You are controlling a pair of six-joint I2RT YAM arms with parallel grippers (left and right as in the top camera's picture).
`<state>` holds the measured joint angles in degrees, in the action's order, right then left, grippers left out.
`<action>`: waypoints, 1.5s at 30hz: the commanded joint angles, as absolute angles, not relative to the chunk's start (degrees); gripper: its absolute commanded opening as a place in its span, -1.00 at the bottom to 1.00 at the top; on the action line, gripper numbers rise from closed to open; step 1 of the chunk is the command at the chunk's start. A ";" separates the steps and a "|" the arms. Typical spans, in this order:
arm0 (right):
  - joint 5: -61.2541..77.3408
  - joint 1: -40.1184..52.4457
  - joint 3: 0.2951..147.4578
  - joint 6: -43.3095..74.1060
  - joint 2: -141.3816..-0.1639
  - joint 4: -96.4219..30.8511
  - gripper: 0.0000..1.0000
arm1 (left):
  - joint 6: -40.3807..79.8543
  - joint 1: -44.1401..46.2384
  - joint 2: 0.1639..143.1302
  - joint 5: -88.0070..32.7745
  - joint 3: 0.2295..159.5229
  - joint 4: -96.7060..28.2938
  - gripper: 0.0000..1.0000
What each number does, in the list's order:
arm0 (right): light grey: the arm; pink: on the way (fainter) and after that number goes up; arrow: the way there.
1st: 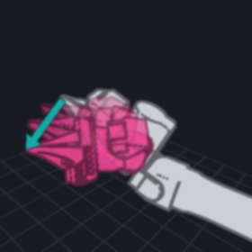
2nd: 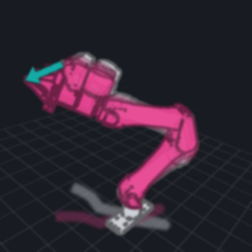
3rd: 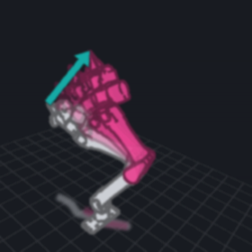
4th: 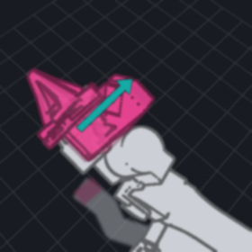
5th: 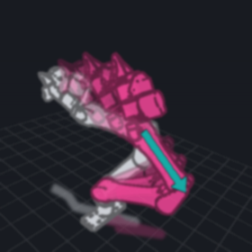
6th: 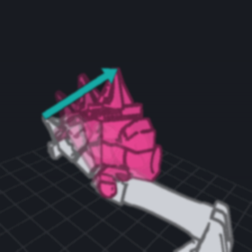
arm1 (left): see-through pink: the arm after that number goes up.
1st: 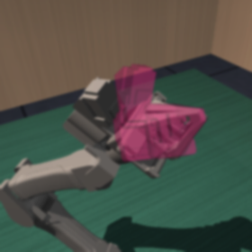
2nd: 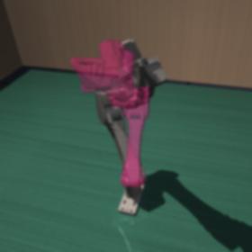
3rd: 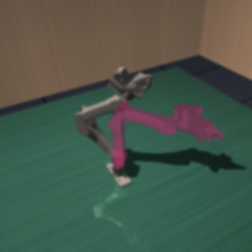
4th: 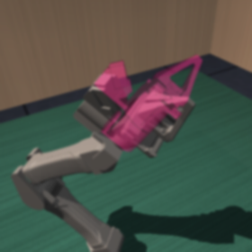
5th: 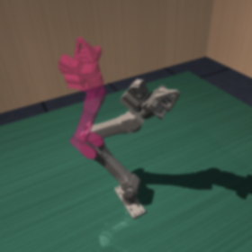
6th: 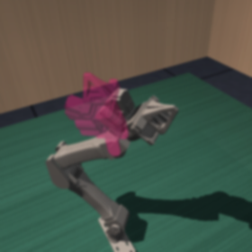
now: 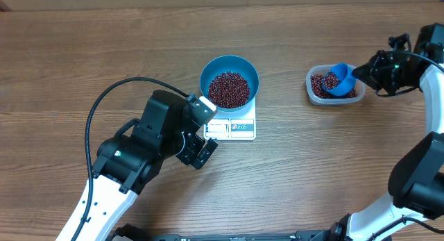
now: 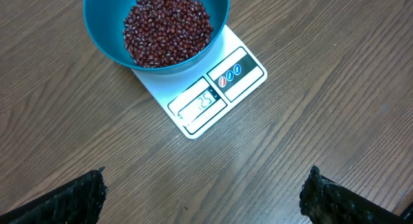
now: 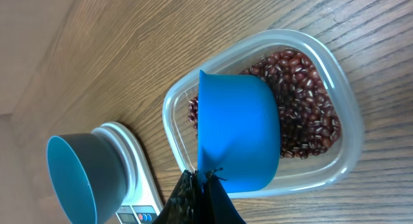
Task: Scoop item into bowl and weigh 150g on scale
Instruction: 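Push the scoop through the beans in the tub with the right gripper, then lift the filled scoop and carry it toward the teal bowl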
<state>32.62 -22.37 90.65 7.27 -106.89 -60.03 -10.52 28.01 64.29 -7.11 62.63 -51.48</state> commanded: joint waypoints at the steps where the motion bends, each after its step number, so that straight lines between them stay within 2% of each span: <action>1: 35.83 -23.14 92.66 4.10 -106.41 -60.60 -0.93 | -11.18 27.66 64.51 -7.97 63.51 -51.42 0.99; 15: 48.45 -24.53 92.73 1.21 -106.37 -62.06 -0.93 | -11.18 27.66 64.51 -7.94 63.51 -51.40 0.99; 29: 52.62 -23.55 92.75 0.34 -99.24 -62.41 -0.93 | -11.18 27.66 64.51 -7.97 63.51 -51.40 0.99; 36: 50.48 -17.30 92.75 3.53 -93.47 -60.90 -0.93 | -11.18 27.66 64.51 -7.97 63.51 -51.40 0.99; 45: 44.38 -1.93 92.75 11.27 -91.39 -54.81 -0.93 | -11.18 27.66 64.51 -7.94 63.51 -51.40 0.99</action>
